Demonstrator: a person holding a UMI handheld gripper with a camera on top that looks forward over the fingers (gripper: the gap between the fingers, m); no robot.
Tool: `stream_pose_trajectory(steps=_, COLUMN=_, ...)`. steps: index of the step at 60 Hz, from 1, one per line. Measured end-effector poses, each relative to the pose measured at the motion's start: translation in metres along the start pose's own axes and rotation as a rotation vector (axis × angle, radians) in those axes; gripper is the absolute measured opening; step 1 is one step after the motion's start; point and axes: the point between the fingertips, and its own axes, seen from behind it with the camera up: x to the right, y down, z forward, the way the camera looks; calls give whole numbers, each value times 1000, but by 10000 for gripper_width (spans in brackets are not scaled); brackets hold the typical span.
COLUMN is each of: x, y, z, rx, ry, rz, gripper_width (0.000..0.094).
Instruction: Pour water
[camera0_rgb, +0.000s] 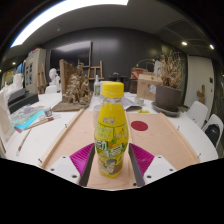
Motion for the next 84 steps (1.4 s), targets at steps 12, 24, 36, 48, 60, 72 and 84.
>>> stream_pose_trajectory(steps=12, x=-4, y=2, z=19, rx=2, ry=36, rz=-1, gripper_width=405)
stream_pose_trajectory(steps=24, x=8, y=-26, z=13, rx=6, ry=110, rz=-31, gripper_width=303)
stream_pose_trajectory(steps=36, x=46, y=-96, z=18, rx=40, ry=228, rz=-195, gripper_width=302)
stream_pose_trajectory(steps=48, x=98, y=-163, z=67, rx=51, ry=390, rz=-609, gripper_width=303)
stream_pose_trajectory(steps=60, x=124, y=-194, z=129, rx=43, ry=521, rz=-1132, gripper_width=301)
stream_pose_trajectory(steps=72, x=125, y=-203, z=174, rx=57, ry=589, rz=-1543, gripper_width=304)
stream_pose_trajectory(steps=84, x=123, y=-192, z=199, rx=59, ry=562, rz=-1714, gripper_width=303)
